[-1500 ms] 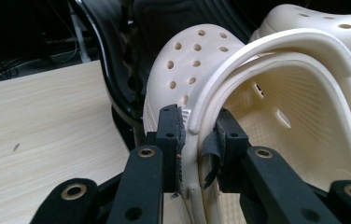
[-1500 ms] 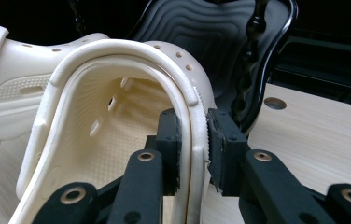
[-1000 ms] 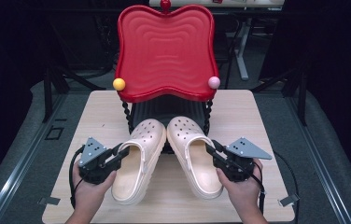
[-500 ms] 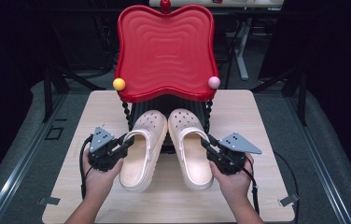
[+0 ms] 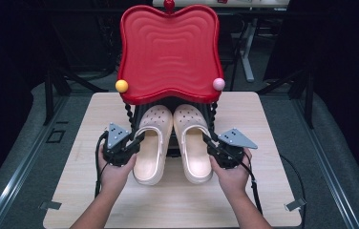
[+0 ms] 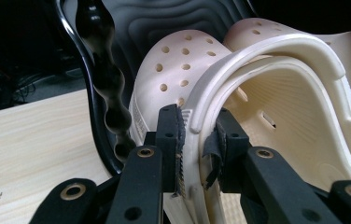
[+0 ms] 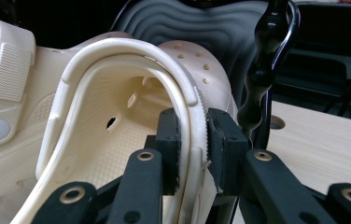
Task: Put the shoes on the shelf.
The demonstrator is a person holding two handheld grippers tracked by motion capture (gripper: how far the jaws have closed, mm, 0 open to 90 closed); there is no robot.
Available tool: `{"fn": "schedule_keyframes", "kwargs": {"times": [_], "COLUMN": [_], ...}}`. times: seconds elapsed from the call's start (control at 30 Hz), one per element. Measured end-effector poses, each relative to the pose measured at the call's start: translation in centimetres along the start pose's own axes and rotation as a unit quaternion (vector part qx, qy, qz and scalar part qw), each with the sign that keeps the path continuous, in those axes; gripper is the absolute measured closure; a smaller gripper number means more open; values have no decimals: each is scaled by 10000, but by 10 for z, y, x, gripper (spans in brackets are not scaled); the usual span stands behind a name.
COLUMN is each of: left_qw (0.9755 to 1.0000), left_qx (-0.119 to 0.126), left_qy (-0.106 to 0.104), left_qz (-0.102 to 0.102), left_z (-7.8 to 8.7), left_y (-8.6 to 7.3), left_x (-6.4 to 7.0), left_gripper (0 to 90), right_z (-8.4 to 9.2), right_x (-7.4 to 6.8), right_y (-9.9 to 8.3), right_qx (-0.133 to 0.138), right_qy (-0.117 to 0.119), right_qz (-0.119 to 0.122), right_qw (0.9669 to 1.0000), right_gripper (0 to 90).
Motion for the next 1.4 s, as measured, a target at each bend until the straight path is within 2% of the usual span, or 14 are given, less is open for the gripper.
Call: {"fn": "schedule_keyframes", "kwargs": {"times": [0.07,0.2,0.3,0.47,0.53,0.63,0.8,0.9,1.13,1.4], "left_qw": [10000,9999,9998,9997,9997,9993,9989,9989,9985,9987], "left_qx": [12,63,88,158,181,288,286,243,216,252], "left_qy": [9,72,168,182,167,47,-40,-55,-115,-107], "left_qz": [66,54,-46,4,52,248,372,389,483,420], "left_z": [-4,-14,-23,-28,-28,-28,-28,-30,-30,-26], "left_y": [2,7,11,14,14,13,11,10,8,9], "left_x": [-1,0,1,-1,-3,-4,-4,-3,-4,-3], "left_gripper": [745,740,731,716,712,677,616,582,546,515], "right_z": [-3,-12,-23,-33,-34,-33,-31,-31,-27,-21], "right_x": [0,0,0,0,0,1,2,2,1,-1], "right_y": [-1,0,3,4,5,4,4,4,7,10], "right_qx": [13,79,76,89,94,55,-7,-10,52,95], "right_qy": [-42,-126,-213,-320,-331,-298,-201,-172,-129,-131], "right_qz": [46,5,21,82,108,142,125,82,92,209], "right_qw": [10000,9999,9997,9994,9994,9994,9997,9998,9999,9997], "right_gripper": [745,742,739,732,731,720,692,645,603,574]}}
Point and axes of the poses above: each handheld gripper's, and its own axes: z roughly backward along the jaws, y roughly out of its top, x roughly to its right, the point moved 4 cm from there along -z, roughly forward along the jaws, and after that the axes turned 6 degrees about z, right-handed, at the moved point
